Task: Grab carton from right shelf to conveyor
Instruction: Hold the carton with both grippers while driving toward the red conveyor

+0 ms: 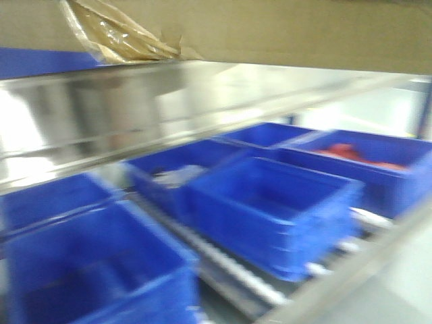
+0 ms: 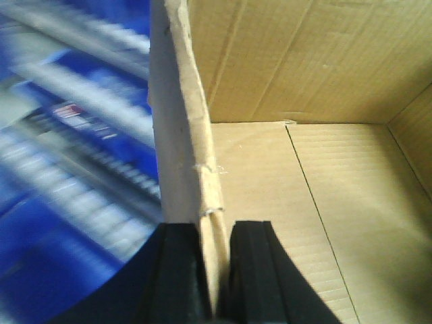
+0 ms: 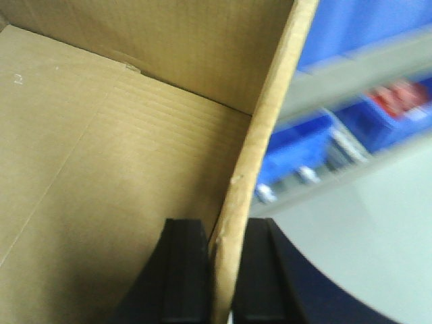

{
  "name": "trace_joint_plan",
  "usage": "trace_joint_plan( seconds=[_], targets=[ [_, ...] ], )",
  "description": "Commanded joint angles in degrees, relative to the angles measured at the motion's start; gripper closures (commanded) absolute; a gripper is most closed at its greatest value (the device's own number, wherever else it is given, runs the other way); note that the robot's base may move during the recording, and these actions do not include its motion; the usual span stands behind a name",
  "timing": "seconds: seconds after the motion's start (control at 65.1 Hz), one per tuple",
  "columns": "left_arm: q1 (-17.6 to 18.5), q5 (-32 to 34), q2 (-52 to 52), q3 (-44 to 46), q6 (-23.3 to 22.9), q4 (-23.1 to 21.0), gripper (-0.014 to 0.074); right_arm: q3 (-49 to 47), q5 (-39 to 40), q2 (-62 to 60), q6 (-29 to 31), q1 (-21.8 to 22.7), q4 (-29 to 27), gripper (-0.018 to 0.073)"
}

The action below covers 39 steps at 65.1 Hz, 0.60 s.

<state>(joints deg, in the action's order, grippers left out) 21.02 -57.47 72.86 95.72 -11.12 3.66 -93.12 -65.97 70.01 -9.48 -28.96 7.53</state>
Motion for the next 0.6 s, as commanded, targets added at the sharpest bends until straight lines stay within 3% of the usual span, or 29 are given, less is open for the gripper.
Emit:
trace_joint_plan(
  seconds=[0.0,0.584],
  targets=[
    [-0.1,3.4,-0.9,0.5,0.4,0.7,0.0606,-0.1,0.9,-0.9,1.4,0.3,1.7,0.0626],
    [-0.1,3.4,-0.9,0.5,0.4,0.9,0.0606,-0.1,0.9,-0.9,1.4,0.3,1.7,0.0626]
  ],
)
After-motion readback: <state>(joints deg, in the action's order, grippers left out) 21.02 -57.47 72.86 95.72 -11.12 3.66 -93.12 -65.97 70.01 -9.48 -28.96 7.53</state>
